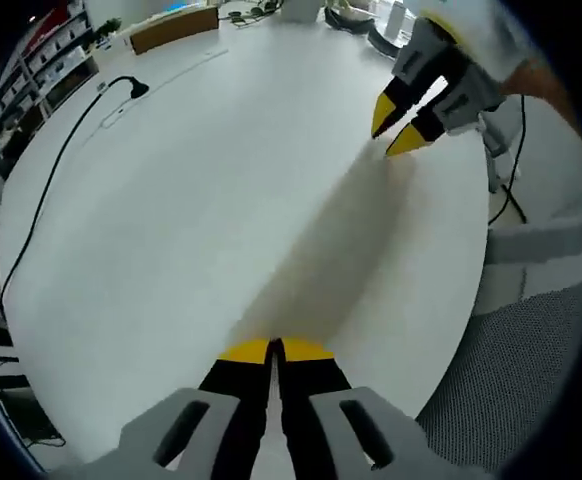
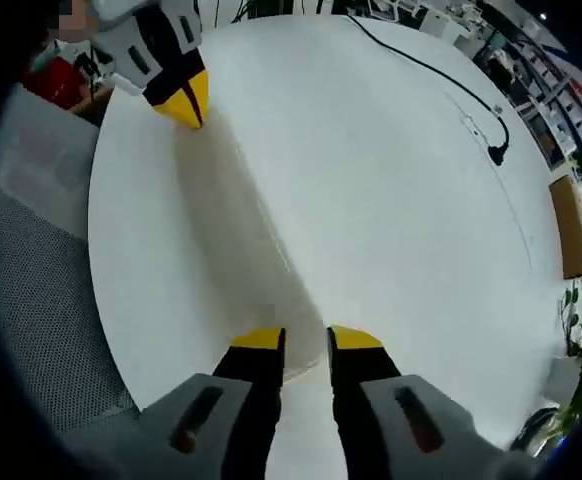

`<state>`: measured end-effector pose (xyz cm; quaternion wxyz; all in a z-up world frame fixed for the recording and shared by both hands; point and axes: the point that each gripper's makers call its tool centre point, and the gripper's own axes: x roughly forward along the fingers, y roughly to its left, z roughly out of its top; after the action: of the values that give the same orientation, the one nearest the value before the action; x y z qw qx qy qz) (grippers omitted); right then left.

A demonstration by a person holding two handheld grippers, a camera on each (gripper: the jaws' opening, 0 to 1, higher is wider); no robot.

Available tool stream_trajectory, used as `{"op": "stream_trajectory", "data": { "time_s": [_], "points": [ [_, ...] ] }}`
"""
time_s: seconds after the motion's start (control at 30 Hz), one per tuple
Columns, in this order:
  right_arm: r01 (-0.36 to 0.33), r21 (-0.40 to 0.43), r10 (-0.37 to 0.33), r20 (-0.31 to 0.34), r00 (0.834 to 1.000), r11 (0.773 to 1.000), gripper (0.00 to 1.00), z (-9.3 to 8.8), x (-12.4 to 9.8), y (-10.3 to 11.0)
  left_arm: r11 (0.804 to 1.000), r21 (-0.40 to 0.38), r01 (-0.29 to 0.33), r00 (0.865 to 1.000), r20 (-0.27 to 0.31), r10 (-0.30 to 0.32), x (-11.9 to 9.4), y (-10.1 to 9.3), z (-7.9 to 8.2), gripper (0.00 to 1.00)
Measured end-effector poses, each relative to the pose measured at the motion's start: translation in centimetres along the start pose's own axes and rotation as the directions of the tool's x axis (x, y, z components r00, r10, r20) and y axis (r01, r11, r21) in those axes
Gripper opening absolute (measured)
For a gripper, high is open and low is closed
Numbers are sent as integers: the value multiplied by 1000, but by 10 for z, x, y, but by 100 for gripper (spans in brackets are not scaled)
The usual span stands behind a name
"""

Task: Arrange the utensils inside the cutlery case until each visible utensil rests in its matching compartment.

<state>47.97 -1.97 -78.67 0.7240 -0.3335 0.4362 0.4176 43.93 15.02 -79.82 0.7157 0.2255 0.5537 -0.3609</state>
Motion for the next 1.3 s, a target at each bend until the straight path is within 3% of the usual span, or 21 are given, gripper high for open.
{"op": "stream_trajectory", "data": {
  "time_s": [0.03, 0.07, 0.13, 0.17, 0.2, 0.23, 0.27, 0.3, 0.4, 0.47, 0.53, 0.6, 0.67, 0.73, 0.8, 0.93, 0.97, 1.03, 1.07, 1.17, 1.3],
  "points": [
    [-8, 7, 7, 26, 1000, 1000, 33, 6, -7, 0, 998, -58, 32, 999, -12, -33, -1, -5, -2, 9],
    [-33, -4, 34, 40, 999, 999, 32, 8, -11, 3, 997, -60, 53, 998, 41, -51, -4, -7, 7, 10],
    [-56, -122, 69, 98, 993, 991, 34, 19, -17, 9, 999, 37, -2, 995, 102, -2, -11, 3, 18, 14],
    [-64, -196, 88, 115, 989, 978, 41, 23, -18, 14, 997, 73, -22, 995, 101, 15, -12, 6, 20, 18],
    [-72, -214, 98, 115, 989, 974, 51, 24, -17, 16, 990, 137, -39, 993, 115, 24, -13, 8, 24, 24],
    [-77, -234, 104, 104, 989, 969, 55, 23, -15, 18, 981, 187, -47, 991, 131, 23, -13, 8, 28, 28],
    [-80, -283, 111, 97, 989, 956, 54, 23, -13, 20, 975, 213, -61, 989, 146, 30, -14, 10, 31, 31],
    [-82, -319, 115, 86, 990, 944, 52, 22, -11, 20, 982, 178, -71, 986, 161, 42, -13, 11, 32, 35],
    [-119, -310, 137, 37, 990, 943, 56, 15, 0, 22, 989, 149, -11, 987, 157, -12, -10, 4, 32, 37],
    [-141, -332, 157, 22, 987, 933, 55, 11, 5, 24, 974, 225, 14, 986, 156, -51, -5, -4, 31, 41],
    [-157, -347, 164, -8, 986, 925, 54, 5, 13, 25, 962, 271, 14, 992, 113, -47, 2, -7, 24, 43],
    [-171, -345, 173, -27, 985, 923, 54, 1, 19, 26, 956, 289, 40, 996, 70, -63, 7, -12, 17, 38],
    [-195, -316, 199, -19, 980, 929, 55, -1, 23, 30, 953, 301, 27, 992, 113, -64, 10, -13, 25, 39],
    [-194, -331, 189, -46, 981, 923, 53, -6, 26, 30, 956, 293, 29, 994, 97, -59, 14, -11, 23, 40],
    [-198, -352, 190, -58, 980, 915, 51, -10, 28, 32, 938, 347, 14, 994, 97, -50, 18, -10, 22, 42],
    [-194, -395, 179, -75, 981, 898, 48, -14, 30, 33, 935, 352, 32, 995, 77, -63, 24, -14, 15, 46],
    [-186, -404, 171, -74, 983, 896, 45, -14, 30, 32, 931, 365, 26, 995, 77, -58, 25, -14, 14, 45],
    [-175, -413, 158, -76, 985, 894, 39, -14, 30, 30, 889, 456, 34, 998, 29, -53, 25, -13, 5, 41],
    [-176, -398, 156, -81, 984, 900, 40, -15, 31, 33, 883, 467, 51, 997, 25, -70, 27, -17, 2, 41],
    [-172, -434, 141, -103, 985, 884, 39, -18, 32, 37, 874, 484, 34, 998, 37, -60, 30, -19, -2, 42],
    [-197, -396, 167, -110, 980, 897, 39, -17, 30, 46, 869, 494, 39, 998, 16, -53, 29, -19, -8, 42]
  ]
}}
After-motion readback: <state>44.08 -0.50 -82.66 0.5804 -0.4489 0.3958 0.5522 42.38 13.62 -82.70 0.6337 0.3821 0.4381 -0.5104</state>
